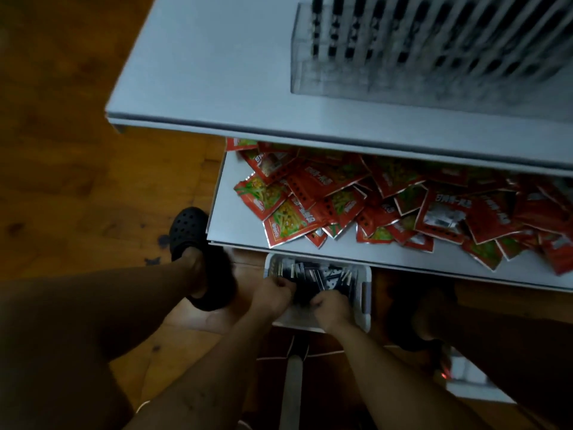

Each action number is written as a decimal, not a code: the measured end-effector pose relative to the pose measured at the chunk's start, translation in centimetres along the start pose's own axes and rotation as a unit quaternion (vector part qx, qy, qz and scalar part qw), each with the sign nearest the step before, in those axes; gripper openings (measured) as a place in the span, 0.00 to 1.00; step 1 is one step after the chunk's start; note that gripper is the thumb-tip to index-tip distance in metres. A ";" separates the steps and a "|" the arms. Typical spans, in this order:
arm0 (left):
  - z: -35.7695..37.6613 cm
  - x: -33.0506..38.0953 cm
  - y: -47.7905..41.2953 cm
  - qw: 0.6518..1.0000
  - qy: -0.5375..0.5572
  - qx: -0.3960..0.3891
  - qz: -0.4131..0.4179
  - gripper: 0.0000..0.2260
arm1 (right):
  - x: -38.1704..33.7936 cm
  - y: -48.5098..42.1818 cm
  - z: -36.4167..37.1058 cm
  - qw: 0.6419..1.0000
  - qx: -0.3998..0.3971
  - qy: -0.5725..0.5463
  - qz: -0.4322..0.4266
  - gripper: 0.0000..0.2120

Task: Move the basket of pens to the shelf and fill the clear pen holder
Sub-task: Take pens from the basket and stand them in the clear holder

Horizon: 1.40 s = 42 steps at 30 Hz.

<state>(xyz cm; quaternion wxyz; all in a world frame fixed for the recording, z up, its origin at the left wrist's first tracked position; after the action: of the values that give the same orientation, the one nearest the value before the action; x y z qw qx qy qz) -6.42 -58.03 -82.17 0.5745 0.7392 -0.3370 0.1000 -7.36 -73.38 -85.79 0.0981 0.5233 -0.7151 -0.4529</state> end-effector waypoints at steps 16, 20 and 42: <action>-9.8 19.7 16.5 0.939 -0.090 0.115 0.310 0.04 | -9.6 17.0 -21.3 0.872 0.307 -0.283 -0.254 0.02; -11.8 23.5 20.8 0.910 -0.096 0.159 0.369 0.08 | -11.6 21.1 -26.3 0.852 0.319 -0.269 -0.316 0.11; -14.5 34.6 12.7 0.913 -0.097 0.230 0.322 0.45 | -7.7 25.4 -48.1 0.642 0.626 -0.285 -0.340 0.12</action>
<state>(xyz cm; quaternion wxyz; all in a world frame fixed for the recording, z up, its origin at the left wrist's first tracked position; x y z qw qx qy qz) 15.29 -59.44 -49.07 0.2898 0.7081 -0.5787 0.2824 8.74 -92.06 -36.75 -0.6221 0.5116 -0.5921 -0.0253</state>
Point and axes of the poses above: each hand's wrist, its own y-axis away from the middle knuckle, its own z-axis out of the palm, x = y × z, the point moved 7 cm from there along -y, towards the middle knuckle, and after that the axes turned 1 degree about z, right-handed, at the moved point
